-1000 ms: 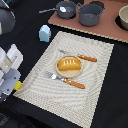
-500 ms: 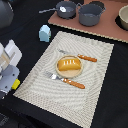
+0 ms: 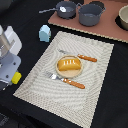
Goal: Interact with the objects in diverse but meaningful ways.
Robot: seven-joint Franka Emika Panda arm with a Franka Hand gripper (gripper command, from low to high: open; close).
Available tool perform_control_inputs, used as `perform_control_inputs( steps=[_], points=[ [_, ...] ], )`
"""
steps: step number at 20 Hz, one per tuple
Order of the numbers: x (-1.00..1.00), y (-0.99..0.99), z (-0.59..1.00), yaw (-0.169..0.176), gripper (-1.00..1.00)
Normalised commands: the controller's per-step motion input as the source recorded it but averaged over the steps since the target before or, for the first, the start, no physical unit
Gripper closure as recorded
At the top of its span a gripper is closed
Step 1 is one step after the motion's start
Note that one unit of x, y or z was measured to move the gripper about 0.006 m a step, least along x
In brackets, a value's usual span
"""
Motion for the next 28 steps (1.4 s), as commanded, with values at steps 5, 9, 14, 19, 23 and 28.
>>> perform_control_inputs(
  steps=[5, 9, 14, 19, 23, 28],
  points=[
    [1.0, -0.25, 0.25, 0.0, 1.0],
    [1.0, -0.21, 0.03, 0.0, 1.0],
    [1.0, -0.11, 0.01, 0.0, 1.0],
    [1.0, 0.0, 0.04, 0.0, 1.0],
    [1.0, 0.0, 0.0, 0.0, 1.0],
    [1.0, 0.0, 0.03, 0.0, 1.0]
  ],
)
